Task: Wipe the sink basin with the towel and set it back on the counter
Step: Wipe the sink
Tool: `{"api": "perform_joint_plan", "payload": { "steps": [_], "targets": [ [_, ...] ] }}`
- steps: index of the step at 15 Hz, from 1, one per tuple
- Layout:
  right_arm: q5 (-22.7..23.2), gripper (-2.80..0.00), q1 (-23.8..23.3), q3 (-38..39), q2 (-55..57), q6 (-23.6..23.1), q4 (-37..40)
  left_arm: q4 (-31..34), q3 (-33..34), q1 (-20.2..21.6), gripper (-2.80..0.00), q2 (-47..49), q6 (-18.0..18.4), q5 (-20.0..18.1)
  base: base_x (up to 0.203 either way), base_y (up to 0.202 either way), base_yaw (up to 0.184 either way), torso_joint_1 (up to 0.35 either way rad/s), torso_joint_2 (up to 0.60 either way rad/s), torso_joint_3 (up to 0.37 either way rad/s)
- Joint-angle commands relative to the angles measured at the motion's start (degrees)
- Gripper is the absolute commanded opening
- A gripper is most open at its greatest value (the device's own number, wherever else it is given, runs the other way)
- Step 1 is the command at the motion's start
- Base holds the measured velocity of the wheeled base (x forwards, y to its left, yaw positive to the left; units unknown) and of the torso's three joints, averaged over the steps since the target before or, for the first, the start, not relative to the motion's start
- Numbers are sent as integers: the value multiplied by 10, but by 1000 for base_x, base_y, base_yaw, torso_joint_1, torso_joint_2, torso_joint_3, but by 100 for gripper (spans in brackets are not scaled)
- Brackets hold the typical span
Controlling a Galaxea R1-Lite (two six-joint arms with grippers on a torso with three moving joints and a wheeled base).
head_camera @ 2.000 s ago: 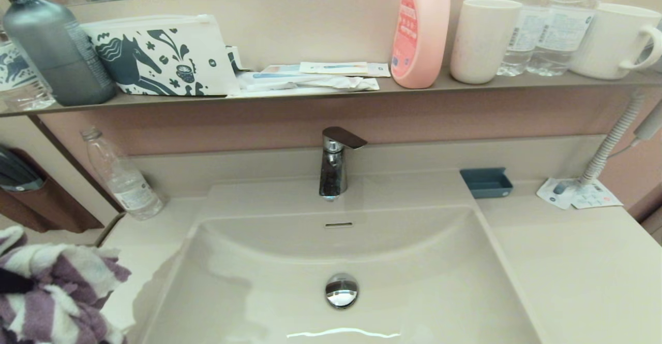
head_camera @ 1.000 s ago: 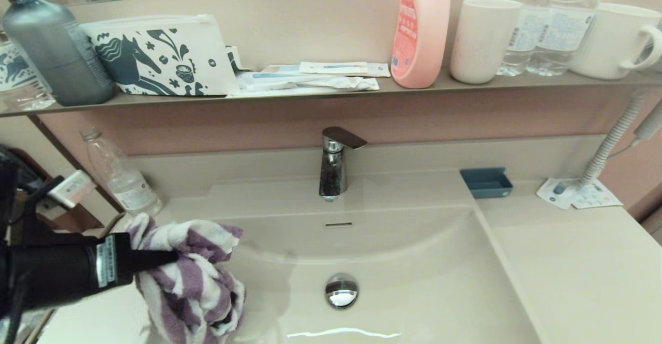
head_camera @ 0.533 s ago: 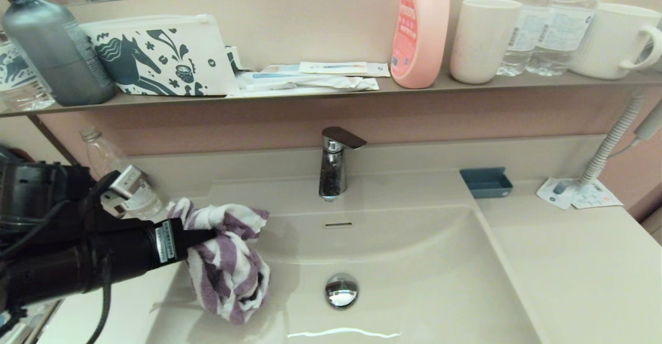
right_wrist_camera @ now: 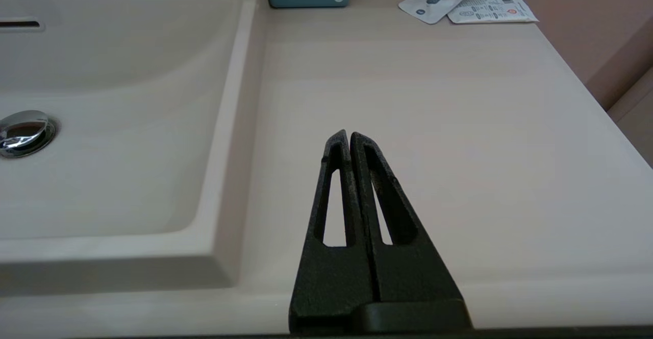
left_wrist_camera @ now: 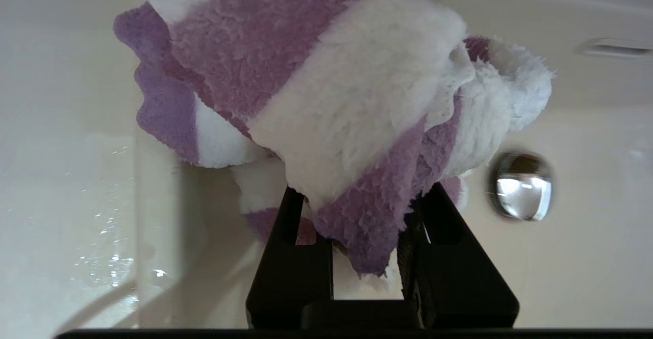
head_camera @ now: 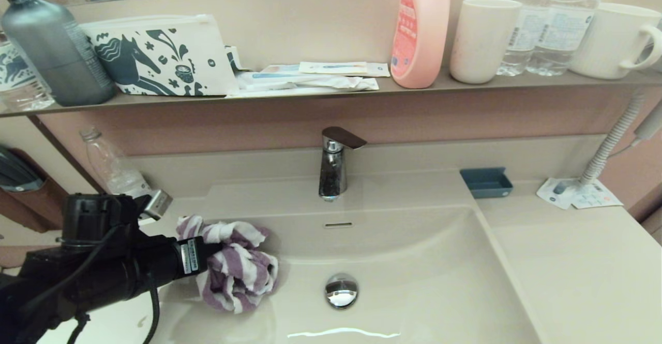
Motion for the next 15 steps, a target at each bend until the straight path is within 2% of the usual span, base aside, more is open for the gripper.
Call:
{"api": "perform_joint_plan", "payload": {
  "steps": [1,6,10,15],
  "targets": [
    [0,-280,0,0,0,0,0,-14,6,0,-280,40,-1,6,0,0,0,0,0,0],
    [0,-280,0,0,0,0,0,-119,24,-7,-280,141,-1,14,0,0,0,0,0,0],
    [0,-280,0,0,0,0,0,-214,53,-55,-280,205,-28,76,0,0,0,0,0,0],
    [0,-280,0,0,0,0,0,-225,33,-106,-280,252,-42,92,0,0,0,0,0,0]
  ]
}}
